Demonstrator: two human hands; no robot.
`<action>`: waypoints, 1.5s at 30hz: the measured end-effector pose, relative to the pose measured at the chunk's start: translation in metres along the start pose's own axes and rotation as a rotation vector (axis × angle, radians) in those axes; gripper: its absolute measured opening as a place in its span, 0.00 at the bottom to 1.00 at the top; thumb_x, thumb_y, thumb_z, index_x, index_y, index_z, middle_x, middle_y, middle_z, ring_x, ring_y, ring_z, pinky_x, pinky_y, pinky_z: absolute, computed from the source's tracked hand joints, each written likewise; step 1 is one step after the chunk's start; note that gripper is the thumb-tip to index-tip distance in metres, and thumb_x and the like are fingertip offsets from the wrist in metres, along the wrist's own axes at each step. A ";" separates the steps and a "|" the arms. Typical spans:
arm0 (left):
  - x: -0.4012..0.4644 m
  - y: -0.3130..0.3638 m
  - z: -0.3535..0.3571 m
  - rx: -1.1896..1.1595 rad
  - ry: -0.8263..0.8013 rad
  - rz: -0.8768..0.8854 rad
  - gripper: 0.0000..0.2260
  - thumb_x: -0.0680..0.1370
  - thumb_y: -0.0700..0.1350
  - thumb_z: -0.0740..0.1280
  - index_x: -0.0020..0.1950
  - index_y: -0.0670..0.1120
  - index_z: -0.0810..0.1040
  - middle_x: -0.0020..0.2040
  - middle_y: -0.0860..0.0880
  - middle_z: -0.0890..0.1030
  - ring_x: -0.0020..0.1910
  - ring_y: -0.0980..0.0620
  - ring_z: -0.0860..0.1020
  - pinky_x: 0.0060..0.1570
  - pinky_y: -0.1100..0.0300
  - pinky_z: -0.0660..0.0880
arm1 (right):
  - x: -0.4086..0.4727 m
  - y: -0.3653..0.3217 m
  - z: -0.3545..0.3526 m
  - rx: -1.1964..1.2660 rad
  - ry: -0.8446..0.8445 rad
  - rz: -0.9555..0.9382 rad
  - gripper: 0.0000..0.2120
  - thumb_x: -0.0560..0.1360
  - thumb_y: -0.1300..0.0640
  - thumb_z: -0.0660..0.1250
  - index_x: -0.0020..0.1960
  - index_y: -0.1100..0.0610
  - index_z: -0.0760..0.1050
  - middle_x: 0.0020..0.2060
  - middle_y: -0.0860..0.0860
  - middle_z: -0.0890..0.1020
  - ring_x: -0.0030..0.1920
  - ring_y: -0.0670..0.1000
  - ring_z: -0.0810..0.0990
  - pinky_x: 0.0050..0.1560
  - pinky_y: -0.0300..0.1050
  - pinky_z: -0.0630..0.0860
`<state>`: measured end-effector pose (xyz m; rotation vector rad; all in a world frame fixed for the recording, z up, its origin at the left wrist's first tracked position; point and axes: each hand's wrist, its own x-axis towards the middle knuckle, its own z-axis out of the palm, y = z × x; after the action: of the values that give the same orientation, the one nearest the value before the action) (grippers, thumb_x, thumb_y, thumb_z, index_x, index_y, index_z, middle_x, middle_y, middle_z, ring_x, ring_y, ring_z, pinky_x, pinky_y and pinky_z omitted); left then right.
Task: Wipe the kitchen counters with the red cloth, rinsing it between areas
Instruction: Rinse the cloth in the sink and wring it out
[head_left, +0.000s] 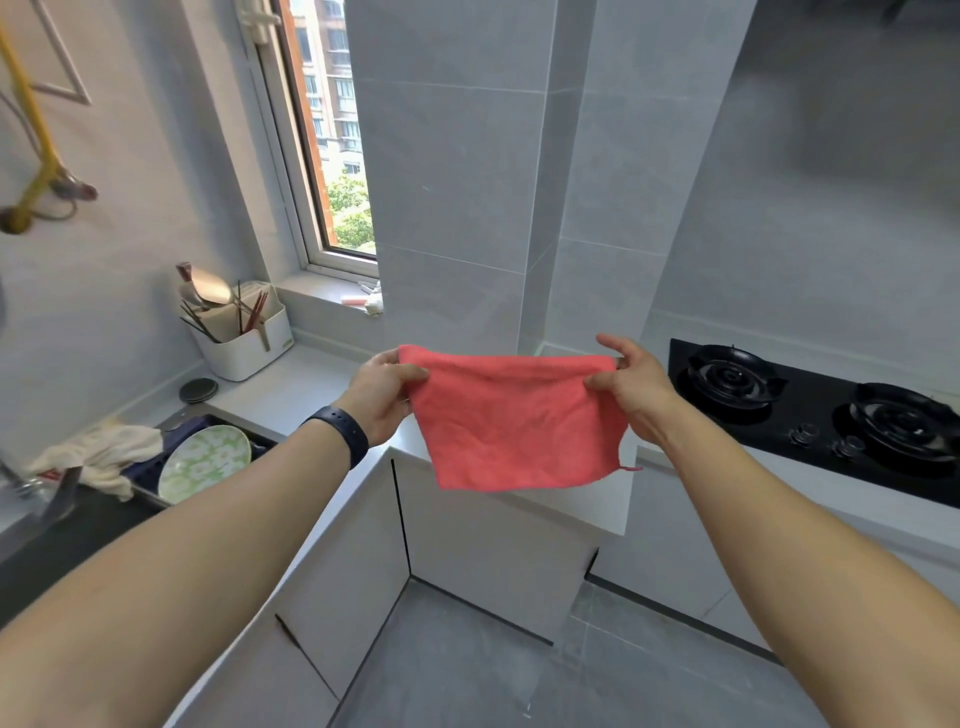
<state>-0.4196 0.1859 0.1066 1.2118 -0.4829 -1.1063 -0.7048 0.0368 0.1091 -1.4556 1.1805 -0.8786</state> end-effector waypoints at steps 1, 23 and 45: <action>0.002 -0.001 -0.001 -0.004 0.037 0.035 0.19 0.78 0.27 0.65 0.66 0.42 0.75 0.50 0.43 0.81 0.45 0.48 0.81 0.49 0.54 0.81 | 0.000 -0.002 -0.002 -0.010 0.003 -0.006 0.33 0.71 0.73 0.73 0.69 0.47 0.76 0.45 0.53 0.77 0.43 0.51 0.81 0.47 0.43 0.79; 0.011 0.027 0.006 0.653 0.068 0.265 0.25 0.77 0.31 0.71 0.68 0.52 0.70 0.53 0.40 0.78 0.47 0.44 0.80 0.51 0.48 0.83 | -0.019 -0.018 -0.022 0.077 -0.060 -0.015 0.10 0.79 0.61 0.69 0.56 0.52 0.85 0.42 0.45 0.83 0.45 0.44 0.78 0.50 0.44 0.74; 0.020 0.029 0.004 0.883 0.051 0.606 0.11 0.81 0.37 0.70 0.62 0.44 0.84 0.48 0.53 0.80 0.49 0.50 0.79 0.57 0.58 0.76 | -0.037 -0.018 -0.040 -0.249 0.203 -0.247 0.05 0.78 0.60 0.73 0.52 0.51 0.83 0.49 0.49 0.85 0.49 0.47 0.83 0.52 0.39 0.77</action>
<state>-0.4024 0.1651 0.1294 1.6697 -1.2822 -0.3109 -0.7476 0.0624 0.1371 -1.7746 1.3140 -1.0994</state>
